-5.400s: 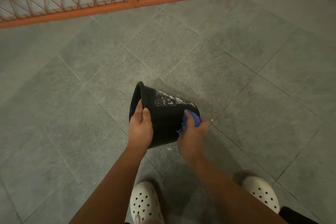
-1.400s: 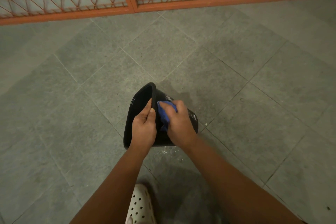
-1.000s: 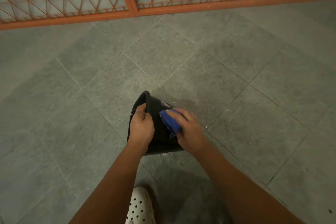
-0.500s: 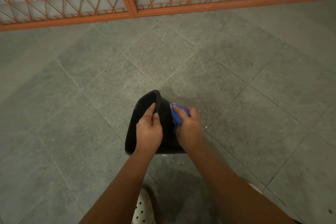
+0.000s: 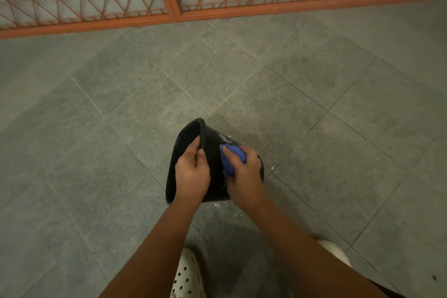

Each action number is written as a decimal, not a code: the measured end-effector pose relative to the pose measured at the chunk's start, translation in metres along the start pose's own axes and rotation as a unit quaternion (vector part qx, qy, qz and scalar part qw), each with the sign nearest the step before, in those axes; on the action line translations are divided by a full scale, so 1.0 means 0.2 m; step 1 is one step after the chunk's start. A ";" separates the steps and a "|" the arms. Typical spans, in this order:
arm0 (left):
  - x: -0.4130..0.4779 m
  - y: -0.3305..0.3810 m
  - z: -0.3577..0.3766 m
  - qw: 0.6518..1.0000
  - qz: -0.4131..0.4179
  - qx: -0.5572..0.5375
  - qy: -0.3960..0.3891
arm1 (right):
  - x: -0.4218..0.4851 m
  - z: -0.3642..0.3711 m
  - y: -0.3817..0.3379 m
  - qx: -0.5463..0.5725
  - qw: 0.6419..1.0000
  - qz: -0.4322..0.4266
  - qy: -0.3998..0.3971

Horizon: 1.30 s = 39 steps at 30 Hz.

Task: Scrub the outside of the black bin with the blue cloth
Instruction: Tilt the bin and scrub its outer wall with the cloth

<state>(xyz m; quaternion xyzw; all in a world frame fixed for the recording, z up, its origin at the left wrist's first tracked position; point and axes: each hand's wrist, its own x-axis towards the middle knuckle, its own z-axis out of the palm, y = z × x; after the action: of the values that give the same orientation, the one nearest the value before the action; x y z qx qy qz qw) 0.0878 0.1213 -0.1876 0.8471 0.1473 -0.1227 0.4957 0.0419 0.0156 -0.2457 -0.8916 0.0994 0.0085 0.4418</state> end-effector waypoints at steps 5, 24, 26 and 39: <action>0.01 -0.02 -0.01 1.000 -0.003 -0.014 0.005 | -0.01 -0.03 0.01 0.096 0.995 -0.025 -0.024; 0.01 -0.04 0.00 1.000 0.010 -0.025 0.004 | 0.17 0.02 0.01 0.026 0.998 -0.047 0.031; 0.00 -0.03 0.00 1.000 0.015 -0.026 0.007 | 0.17 0.02 0.03 0.021 0.999 0.012 0.048; -0.04 -0.03 0.00 0.998 0.036 -0.044 -0.004 | 0.19 0.03 -0.04 0.024 0.994 0.073 0.072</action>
<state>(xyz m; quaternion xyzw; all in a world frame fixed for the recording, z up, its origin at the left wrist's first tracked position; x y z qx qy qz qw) 0.0789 0.1232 -0.1897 0.8284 0.1200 -0.1020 0.5375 0.0816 0.0187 -0.2467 -0.8695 0.1959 -0.0254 0.4526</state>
